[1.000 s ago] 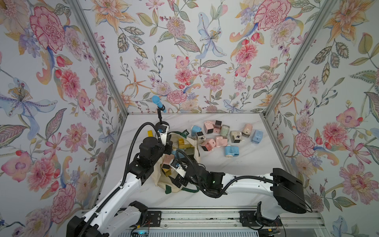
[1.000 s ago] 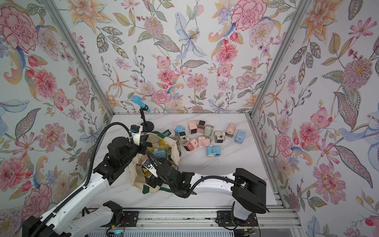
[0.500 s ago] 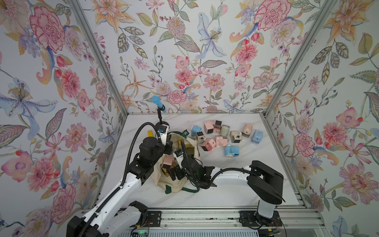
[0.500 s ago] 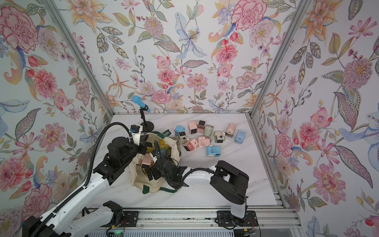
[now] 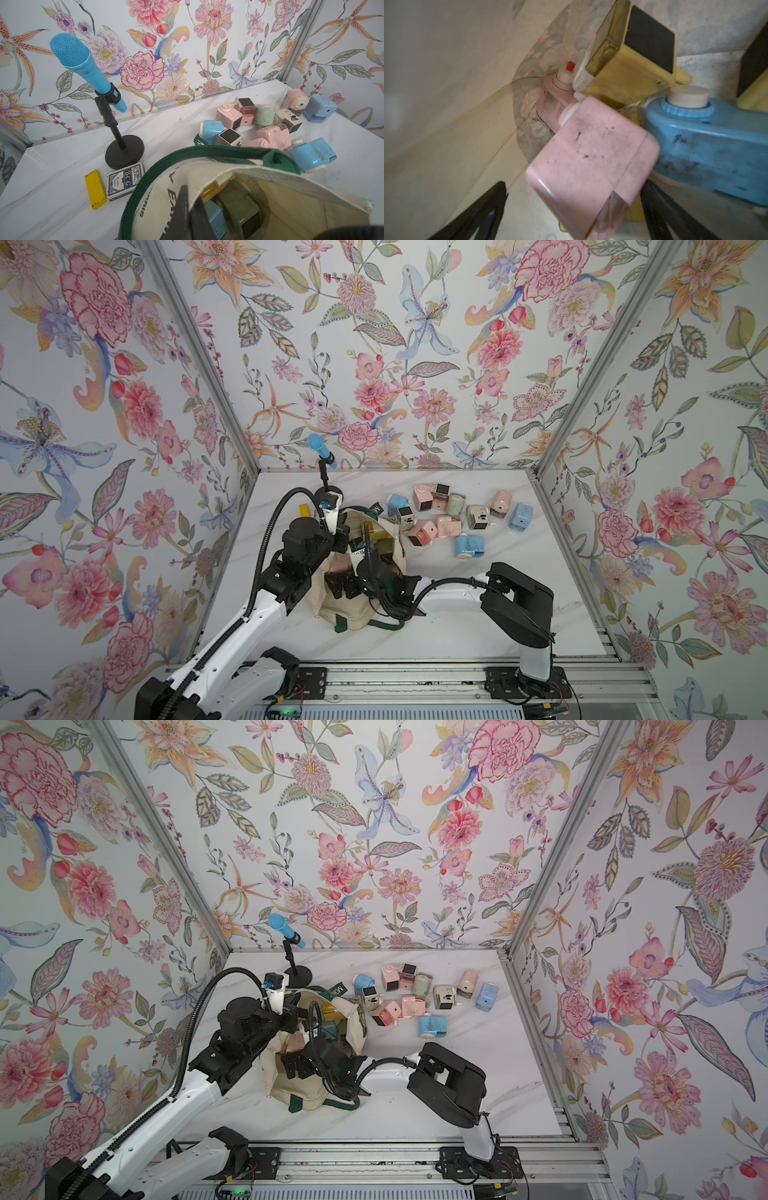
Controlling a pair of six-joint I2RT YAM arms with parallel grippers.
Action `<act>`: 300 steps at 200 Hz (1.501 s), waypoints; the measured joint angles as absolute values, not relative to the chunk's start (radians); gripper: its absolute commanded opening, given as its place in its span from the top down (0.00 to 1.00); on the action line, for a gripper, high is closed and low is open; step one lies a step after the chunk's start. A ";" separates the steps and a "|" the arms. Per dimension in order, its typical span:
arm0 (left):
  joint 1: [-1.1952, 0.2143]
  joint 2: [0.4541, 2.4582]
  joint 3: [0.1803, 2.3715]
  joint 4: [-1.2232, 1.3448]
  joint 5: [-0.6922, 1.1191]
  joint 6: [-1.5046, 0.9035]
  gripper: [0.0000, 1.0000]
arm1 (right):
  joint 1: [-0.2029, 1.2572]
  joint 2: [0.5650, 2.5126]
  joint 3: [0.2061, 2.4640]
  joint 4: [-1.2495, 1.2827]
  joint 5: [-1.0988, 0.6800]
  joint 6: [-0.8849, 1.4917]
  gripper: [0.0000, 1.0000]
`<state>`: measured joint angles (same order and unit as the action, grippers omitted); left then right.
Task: Take out the pencil sharpeners from the tote bags
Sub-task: Pick up the pencil sharpener from the canvas bag.
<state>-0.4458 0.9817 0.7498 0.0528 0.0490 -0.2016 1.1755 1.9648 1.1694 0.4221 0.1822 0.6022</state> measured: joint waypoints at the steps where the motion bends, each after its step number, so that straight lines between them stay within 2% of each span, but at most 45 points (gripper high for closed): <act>1: -0.446 0.982 0.750 0.053 0.049 -0.202 1.00 | 1.176 1.966 1.171 0.422 0.183 0.603 0.00; 102: -0.446 0.982 0.750 0.048 0.060 -0.202 1.00 | 1.117 1.979 1.217 0.222 0.290 0.580 0.03; 153: -0.445 0.982 0.751 0.046 0.066 -0.202 1.00 | 1.110 1.980 1.259 0.096 0.321 0.527 0.00; 236: -0.445 0.982 0.751 0.045 0.071 -0.202 1.00 | 1.076 1.991 1.295 0.050 0.226 0.532 0.00; 300: -0.445 0.982 0.752 0.045 0.071 -0.202 1.00 | 1.071 1.982 1.302 -0.085 0.205 0.500 0.00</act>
